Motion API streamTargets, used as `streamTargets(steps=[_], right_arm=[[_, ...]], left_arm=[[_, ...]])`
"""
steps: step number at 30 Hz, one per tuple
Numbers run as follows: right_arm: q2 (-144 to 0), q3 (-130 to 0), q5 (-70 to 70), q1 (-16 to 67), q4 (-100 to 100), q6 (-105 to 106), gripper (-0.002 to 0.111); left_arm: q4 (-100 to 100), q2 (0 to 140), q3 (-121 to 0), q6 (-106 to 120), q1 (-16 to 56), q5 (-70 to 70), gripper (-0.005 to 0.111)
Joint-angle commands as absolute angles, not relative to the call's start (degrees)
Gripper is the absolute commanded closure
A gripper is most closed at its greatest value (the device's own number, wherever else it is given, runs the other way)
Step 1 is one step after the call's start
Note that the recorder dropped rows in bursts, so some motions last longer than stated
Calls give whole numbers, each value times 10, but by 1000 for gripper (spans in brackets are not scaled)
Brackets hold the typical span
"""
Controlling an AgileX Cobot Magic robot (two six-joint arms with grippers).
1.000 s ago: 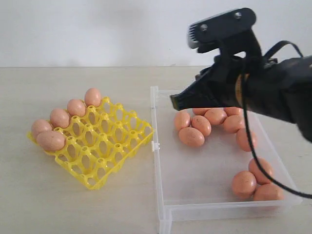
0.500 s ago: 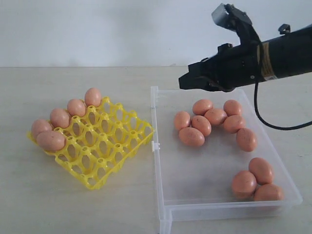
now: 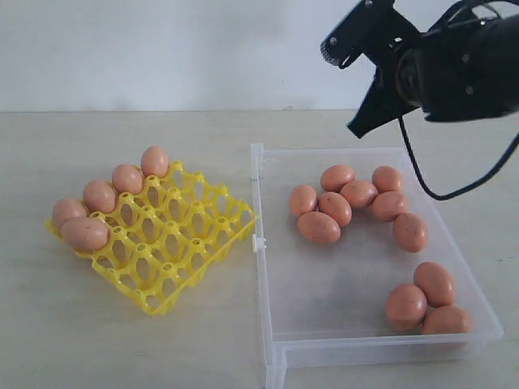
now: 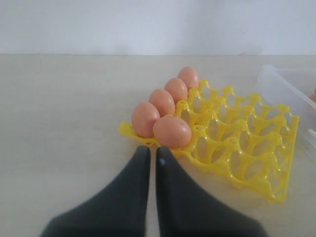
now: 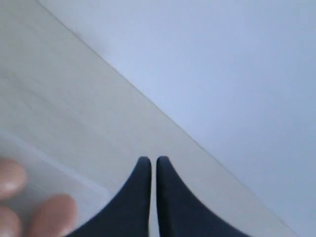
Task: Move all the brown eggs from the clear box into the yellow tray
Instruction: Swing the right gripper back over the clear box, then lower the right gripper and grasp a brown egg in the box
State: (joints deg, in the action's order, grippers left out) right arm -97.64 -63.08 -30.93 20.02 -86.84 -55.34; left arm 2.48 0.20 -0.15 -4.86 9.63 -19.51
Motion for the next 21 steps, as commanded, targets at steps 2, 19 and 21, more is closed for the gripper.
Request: streamTargets(steps=[2,19,21], right_arm=[[-1000,-756,-429,150,-315,-116,109],[-1055,-846,-700,104,79,149,94],[-1064,-836,-700,104,77,149,83]], left_arm=[[23,0,0,-49,99,-192,103],[23,0,0,-49,99,-192,103],[23,0,0,-49,99,-192,103]])
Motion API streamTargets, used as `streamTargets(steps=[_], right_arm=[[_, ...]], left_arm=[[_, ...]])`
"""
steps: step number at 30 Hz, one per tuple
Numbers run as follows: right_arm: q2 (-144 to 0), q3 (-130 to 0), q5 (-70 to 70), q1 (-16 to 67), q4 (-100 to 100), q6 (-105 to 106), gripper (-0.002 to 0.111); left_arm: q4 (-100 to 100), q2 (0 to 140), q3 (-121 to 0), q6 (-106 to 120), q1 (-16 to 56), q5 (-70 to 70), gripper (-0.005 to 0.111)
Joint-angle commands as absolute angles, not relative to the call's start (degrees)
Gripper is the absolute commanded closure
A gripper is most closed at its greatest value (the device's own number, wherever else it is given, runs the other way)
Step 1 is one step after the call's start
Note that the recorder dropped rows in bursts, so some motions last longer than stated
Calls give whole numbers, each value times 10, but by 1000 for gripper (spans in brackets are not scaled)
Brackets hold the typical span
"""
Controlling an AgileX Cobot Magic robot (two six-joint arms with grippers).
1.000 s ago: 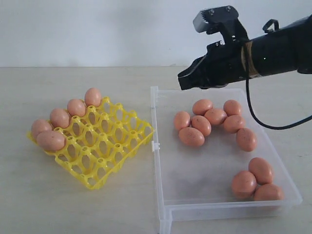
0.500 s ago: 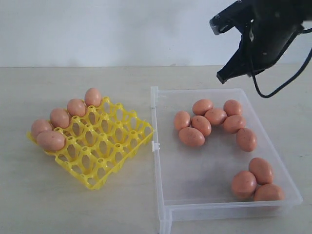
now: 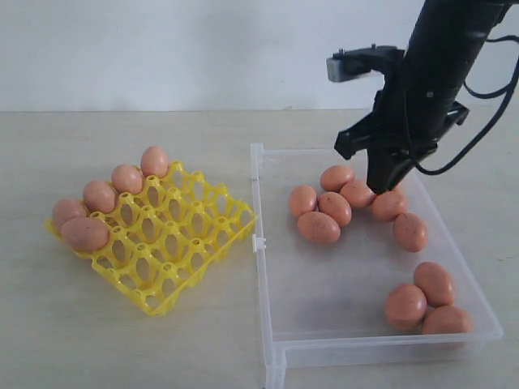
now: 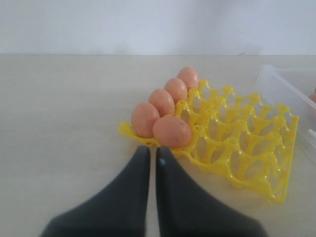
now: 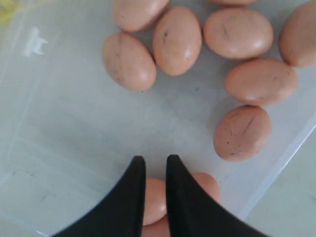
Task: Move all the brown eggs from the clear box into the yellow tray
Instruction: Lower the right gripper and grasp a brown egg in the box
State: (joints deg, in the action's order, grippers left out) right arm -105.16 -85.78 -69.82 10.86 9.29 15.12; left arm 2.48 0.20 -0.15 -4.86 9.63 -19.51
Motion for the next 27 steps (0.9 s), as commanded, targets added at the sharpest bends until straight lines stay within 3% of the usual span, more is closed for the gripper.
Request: streamTargets(steps=[1,5,8,14,27], right_arm=[[-1066,-836,-700,104,81,151,79],[-1080,-836,-684,112,104,197,61],[-1090,-835,-640,120,134,269,53],[-1112,-835,-585,139,190,511,53],[-1203,-835,-513,139,199,536,53]], left_arm=[[23,0,0,-49,99,-192,103],[23,0,0,-49,99,-192,103],[23,0,0,-49,99,-192,103],[23,0,0,-49,99,-192,103],[23,0,0,-49,99,-192,103]])
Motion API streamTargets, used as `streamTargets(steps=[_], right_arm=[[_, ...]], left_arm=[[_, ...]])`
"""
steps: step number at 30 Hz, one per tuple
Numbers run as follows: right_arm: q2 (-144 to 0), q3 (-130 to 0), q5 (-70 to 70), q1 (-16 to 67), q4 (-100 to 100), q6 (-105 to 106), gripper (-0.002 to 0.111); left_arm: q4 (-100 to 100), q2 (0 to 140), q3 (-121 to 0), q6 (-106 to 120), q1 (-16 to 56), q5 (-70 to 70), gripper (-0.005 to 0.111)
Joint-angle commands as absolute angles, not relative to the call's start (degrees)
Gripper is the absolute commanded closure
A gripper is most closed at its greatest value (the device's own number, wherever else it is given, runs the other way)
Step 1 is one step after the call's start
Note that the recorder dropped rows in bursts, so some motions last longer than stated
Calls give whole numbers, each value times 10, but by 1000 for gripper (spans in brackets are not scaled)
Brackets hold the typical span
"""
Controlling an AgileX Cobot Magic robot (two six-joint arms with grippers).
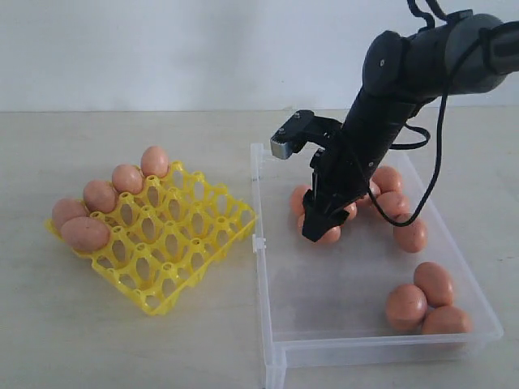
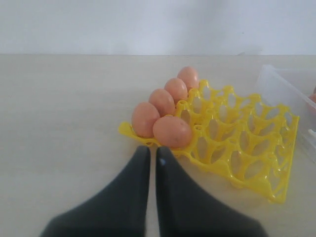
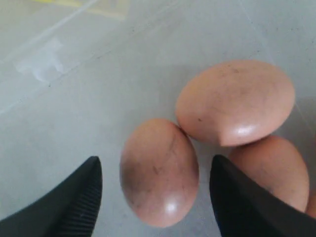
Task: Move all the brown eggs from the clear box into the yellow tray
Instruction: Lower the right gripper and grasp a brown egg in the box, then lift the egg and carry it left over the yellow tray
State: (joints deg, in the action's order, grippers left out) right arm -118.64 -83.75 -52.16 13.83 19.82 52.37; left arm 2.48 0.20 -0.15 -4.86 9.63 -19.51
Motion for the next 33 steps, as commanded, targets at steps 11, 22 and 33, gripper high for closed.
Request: streamTargets(steps=[11,22,33], right_arm=[[-1184,-835,-542,139,251,473,108],[-832,-422,153,382,433,363,109],[-920,-449,537,472,323,-165,109]], left_arm=[[23,0,0,-49,99,-192,103],[23,0,0,-49,99,-192,103],[23,0,0,-49,99,-192,103]])
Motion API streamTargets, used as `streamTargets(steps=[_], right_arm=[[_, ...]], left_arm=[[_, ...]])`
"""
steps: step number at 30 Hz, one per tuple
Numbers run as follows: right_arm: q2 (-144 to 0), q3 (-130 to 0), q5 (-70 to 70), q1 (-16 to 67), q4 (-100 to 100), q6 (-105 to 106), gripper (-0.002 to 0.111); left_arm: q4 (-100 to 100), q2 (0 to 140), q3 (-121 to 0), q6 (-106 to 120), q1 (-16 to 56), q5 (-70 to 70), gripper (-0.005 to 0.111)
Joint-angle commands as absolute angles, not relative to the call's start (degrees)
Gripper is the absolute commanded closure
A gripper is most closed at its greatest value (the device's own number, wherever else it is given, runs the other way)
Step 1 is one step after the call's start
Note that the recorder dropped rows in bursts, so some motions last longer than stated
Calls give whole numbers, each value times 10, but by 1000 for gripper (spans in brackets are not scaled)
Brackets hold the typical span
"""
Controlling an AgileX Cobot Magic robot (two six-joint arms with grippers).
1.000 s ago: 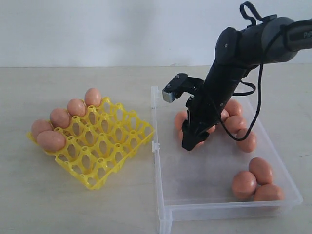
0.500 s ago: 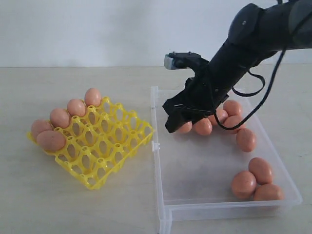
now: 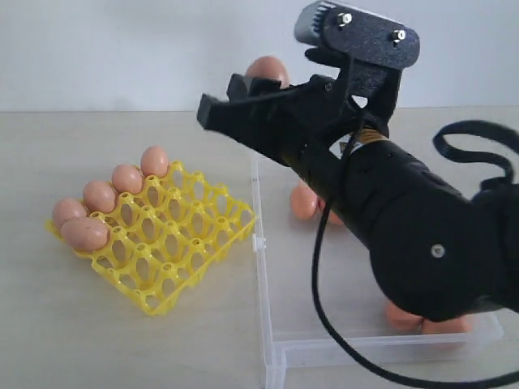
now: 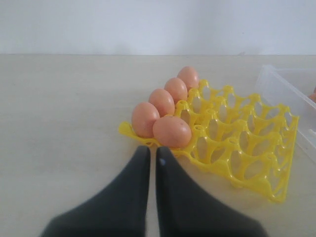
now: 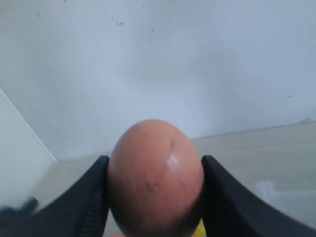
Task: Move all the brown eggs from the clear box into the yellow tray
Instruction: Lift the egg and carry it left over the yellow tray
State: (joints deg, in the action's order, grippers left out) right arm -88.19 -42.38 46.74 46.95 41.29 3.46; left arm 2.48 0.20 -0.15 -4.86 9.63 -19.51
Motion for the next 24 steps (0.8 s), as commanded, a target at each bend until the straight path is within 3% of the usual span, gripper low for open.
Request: streamTargets(steps=[1,10,21,24], right_arm=[[-949,-469,549,466,219,-245,109],[-1092,-615,545,404,-154,-571,109],[-1219,-771,540,392,-246,-688,109],[-1232,-781,462,397,-250,-662,109]], left_arm=[[23,0,0,-49,99,-192,103],[23,0,0,-49,99,-192,103],[23,0,0,-49,99,-192,103],[23,0,0,-49,99,-192,103]])
